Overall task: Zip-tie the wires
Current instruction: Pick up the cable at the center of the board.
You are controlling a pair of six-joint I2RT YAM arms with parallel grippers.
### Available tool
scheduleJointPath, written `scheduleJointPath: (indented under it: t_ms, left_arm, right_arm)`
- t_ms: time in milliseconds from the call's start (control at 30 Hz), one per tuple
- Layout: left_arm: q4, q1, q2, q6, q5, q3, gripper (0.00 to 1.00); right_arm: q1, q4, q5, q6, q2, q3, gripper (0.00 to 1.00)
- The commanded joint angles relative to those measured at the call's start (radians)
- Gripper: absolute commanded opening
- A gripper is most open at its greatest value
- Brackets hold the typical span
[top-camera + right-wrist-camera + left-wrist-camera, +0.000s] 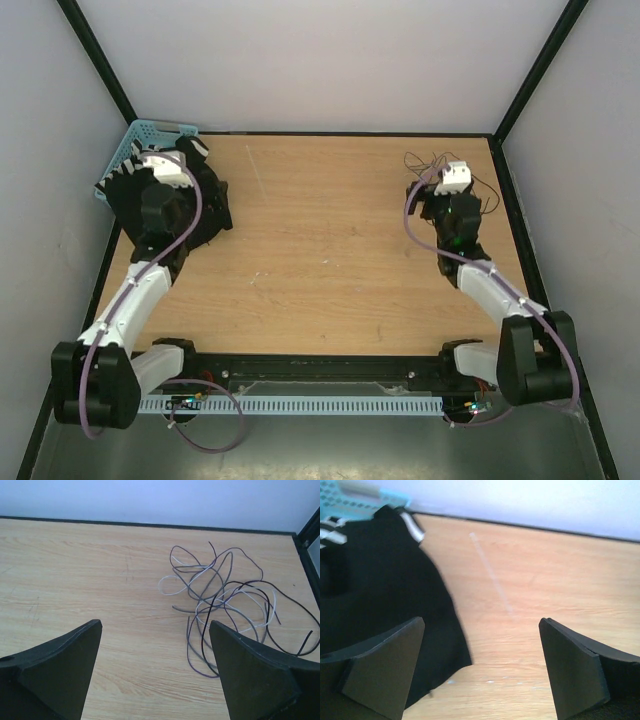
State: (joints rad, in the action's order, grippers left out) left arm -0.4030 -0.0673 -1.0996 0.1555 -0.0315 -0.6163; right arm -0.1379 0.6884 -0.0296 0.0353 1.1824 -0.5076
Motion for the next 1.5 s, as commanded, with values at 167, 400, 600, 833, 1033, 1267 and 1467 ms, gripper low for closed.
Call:
scheduleJointPath:
  t_ms: [167,400,600,833,1033,1267,1467]
  left_arm:
    - [0.472,-0.018,0.039,0.204,0.386,-0.304,0.99]
    - [0.492,-0.025,0.072,0.216,0.393,-0.299,0.99]
    - [0.492,-0.025,0.06,0.214,0.393,-0.296,0.99]
    - [0.493,-0.025,0.051,0.218,0.39,-0.294,0.99]
    - [0.491,-0.025,0.03,0.217,0.387,-0.296,0.99]
    - [0.491,-0.025,0.005,0.212,0.381,-0.298,0.99]
    - [0.49,-0.025,-0.01,0.208,0.383,-0.298,0.99]
  right_arm:
    - [0.065,-0.526,-0.054,0.111,0.287,-0.368,0.94]
    - [0.096,-0.603,-0.065,0.107,0.496,-0.594,0.83]
    - [0.097,-0.645,0.006,0.055,0.628,-0.739,0.76]
    - [0.096,-0.683,0.047,-0.004,0.743,-0.867,0.77]
    - [0.096,-0.709,0.037,-0.043,0.836,-0.995,0.71]
    - [0.096,-0.758,0.043,-0.048,0.927,-1.082,0.62]
    - [0.096,-0.759,0.031,-0.05,0.962,-1.115,0.6]
